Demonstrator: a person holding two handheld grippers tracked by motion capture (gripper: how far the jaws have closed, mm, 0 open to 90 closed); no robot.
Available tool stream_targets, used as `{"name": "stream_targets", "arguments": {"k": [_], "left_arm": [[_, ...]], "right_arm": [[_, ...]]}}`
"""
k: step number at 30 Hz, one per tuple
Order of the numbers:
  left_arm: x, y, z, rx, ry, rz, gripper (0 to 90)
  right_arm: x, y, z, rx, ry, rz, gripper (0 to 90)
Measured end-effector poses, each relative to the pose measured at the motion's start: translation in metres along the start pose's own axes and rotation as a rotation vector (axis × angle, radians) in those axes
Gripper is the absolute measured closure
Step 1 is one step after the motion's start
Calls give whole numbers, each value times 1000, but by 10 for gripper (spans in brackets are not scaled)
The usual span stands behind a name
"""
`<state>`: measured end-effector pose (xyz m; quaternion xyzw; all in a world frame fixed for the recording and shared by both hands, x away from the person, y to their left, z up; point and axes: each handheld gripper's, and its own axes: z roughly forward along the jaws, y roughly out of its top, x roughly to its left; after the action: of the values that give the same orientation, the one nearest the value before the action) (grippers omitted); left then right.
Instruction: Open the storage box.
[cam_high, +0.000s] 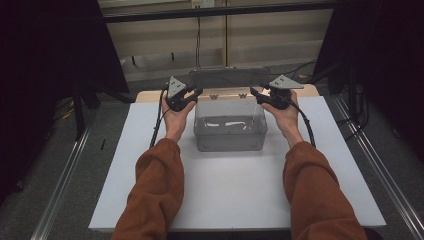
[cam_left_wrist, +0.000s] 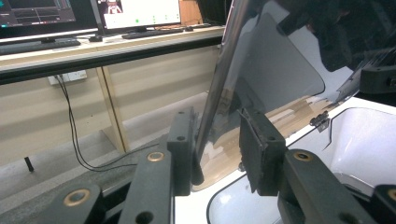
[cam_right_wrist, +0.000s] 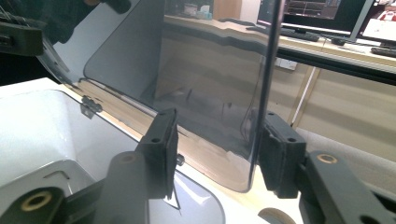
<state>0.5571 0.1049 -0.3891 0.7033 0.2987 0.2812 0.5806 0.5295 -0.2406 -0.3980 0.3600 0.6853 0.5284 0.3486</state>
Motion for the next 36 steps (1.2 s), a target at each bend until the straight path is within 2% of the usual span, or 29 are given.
{"name": "stream_targets", "arguments": {"k": [3, 7, 13, 14, 16, 17, 22, 26, 30, 31, 34, 35, 36], "left_arm": [[1, 0, 0, 3, -3, -3, 674], [2, 0, 1, 8, -3, 1, 679], [3, 1, 3, 9, -1, -3, 681], [4, 1, 3, 10, -3, -4, 681], [4, 1, 3, 11, -5, -1, 682], [4, 0, 4, 3, -3, -11, 683], [6, 1, 5, 15, -5, 0, 685], [6, -1, 7, 14, -5, -11, 685], [7, -2, 8, 20, -9, -9, 684], [7, -3, 9, 18, -12, -19, 681], [7, -7, 11, 47, -18, -9, 652], [6, -9, 13, 48, -23, -20, 644], [6, -10, 13, 63, -26, -9, 636]], "right_arm": [[0, -1, 1, -2, -11, 10, 452], [-2, -1, 4, 11, -14, 9, 441], [1, -2, 10, 27, 20, 12, 459], [1, -2, 11, 28, 17, 4, 458], [1, -4, 12, 26, 15, 20, 461], [0, -4, 13, 32, 14, 25, 461], [-1, -9, 16, 49, 15, 26, 469], [0, -10, 19, 41, 16, 44, 464], [-2, -11, 19, 29, 11, 71, 500], [-2, -11, 19, 29, 10, 72, 508], [-2, -10, 20, 29, 9, 66, 516], [-2, -10, 20, 28, 8, 66, 518], [-2, -11, 20, 30, 11, 65, 513]]}}
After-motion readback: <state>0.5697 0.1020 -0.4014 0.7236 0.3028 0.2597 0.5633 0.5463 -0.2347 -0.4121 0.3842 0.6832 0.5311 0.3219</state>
